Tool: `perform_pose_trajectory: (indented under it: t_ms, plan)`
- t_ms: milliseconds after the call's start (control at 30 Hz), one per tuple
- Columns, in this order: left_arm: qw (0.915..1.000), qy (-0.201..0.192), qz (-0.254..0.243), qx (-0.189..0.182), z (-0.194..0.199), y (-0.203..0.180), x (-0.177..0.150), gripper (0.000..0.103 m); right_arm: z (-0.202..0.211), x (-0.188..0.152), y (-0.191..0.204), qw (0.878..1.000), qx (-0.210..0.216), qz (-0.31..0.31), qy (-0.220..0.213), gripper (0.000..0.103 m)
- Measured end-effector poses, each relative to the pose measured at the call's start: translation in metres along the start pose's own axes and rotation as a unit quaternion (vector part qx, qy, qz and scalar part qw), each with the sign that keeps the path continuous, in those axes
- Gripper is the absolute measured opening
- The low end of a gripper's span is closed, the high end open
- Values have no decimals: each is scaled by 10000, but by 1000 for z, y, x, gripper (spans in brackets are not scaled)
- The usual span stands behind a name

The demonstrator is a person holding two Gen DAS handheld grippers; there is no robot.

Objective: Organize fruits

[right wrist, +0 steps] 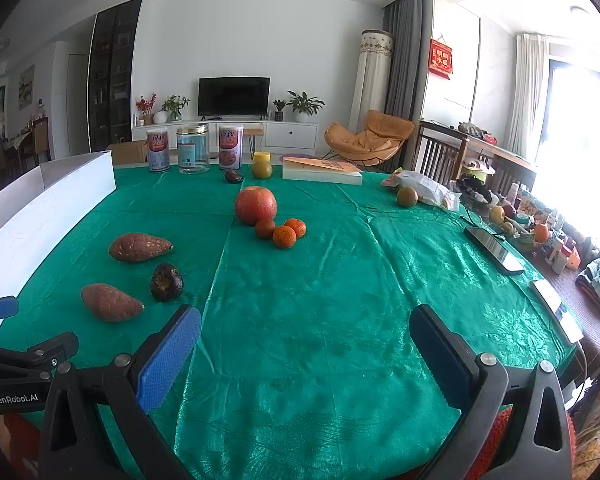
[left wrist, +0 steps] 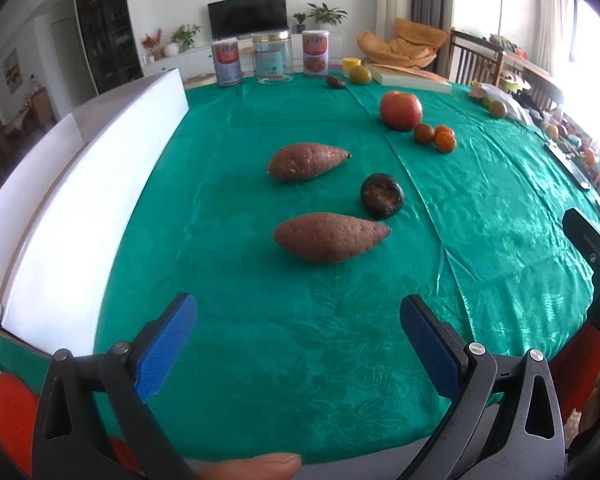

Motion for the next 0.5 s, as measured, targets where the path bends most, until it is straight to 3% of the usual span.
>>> perform_pose_trajectory:
  t_ms: [500]
  plan:
    - [10000,2,-2,2,-1,-1,0,102,-2,-1,-2,10000,-34,-19,21,103]
Point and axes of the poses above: each gripper's, at about its wrist camera, not at the fingertips, and z roughly against the way its jaws point, y to its left, x to its top, the point moved 2 cm from there along -z, roughly the way its jaws point, and after that the axes turned 7 degrees about -z, right-handed, at the moved point
